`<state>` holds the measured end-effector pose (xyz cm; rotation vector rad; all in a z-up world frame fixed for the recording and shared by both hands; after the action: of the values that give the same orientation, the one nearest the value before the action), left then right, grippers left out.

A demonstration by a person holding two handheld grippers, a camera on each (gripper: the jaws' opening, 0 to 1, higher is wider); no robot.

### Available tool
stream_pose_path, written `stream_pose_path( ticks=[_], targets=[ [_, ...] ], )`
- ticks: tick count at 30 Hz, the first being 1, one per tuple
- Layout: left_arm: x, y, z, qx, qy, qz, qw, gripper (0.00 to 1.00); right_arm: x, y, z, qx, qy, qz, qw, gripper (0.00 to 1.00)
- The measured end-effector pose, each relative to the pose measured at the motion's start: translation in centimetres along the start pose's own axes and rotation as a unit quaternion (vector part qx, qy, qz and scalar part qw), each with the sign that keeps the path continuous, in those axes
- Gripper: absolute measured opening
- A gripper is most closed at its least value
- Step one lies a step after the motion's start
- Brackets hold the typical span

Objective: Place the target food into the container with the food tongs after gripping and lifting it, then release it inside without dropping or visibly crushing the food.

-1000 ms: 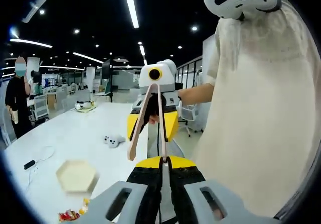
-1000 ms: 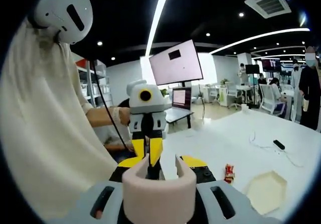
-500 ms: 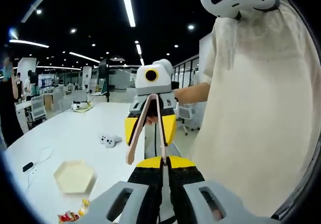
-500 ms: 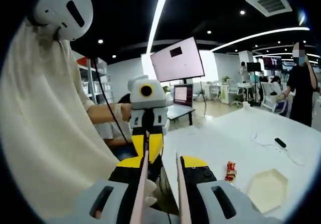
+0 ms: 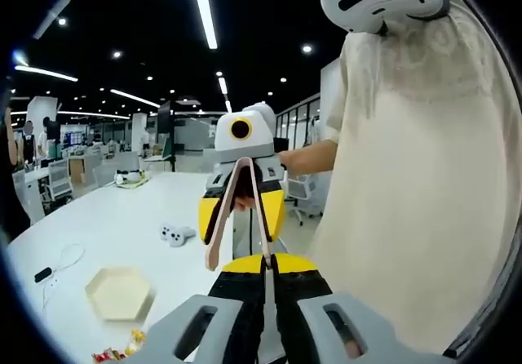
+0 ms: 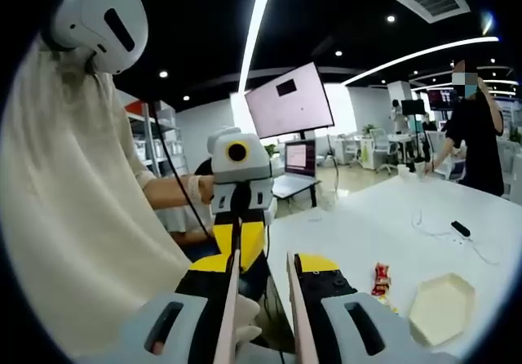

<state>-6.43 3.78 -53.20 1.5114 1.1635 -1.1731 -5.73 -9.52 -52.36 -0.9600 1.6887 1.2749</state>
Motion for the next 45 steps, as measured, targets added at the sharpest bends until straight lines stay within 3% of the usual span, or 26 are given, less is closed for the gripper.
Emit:
stream_pose_path(
  ticks=[3,15,22,39,45],
  targets=[
    [-0.3,0.3,-0.1,-0.011,-0.026,-0.007,0.9996,0.0,-0.8,0.0,-0.2,0.0,-0.019,0.006,0.9998,0.3],
    [-0.9,0.6,-0.3,-0.03,-0.066,-0.018,0.9972,0.0,-1.6,0.0,-0.2,-0.005,-0.059,0.034,0.9977,0.31],
    [-1.2,0.8,-0.4,-0.038,-0.095,-0.027,0.9944,0.0,-1.3,0.2,0.3,-0.005,-0.056,0.046,0.9973,0.33],
    [-1.7,0.4,-0.1,-0.021,-0.1,-0.025,0.9945,0.0,-1.5,0.4,0.3,-0.027,-0.077,0.069,0.9943,0.32],
    [-1.8,0.2,-0.2,-0.021,-0.102,-0.029,0.9942,0.0,-1.6,0.8,0.4,-0.033,-0.087,0.054,0.9941,0.31]
  ],
)
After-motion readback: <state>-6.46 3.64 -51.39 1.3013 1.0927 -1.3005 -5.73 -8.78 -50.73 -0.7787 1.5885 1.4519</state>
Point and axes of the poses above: the point that each gripper's makers call its tool centre point, and the gripper's own axes: z roughly forward along the fingers, y roughly to its left, x roughly out of its underside, the point moved 7 cm from there along -z, roughly backward along the fingers, and after that the axes turned 11 degrees about z, right-handed, at the moved point
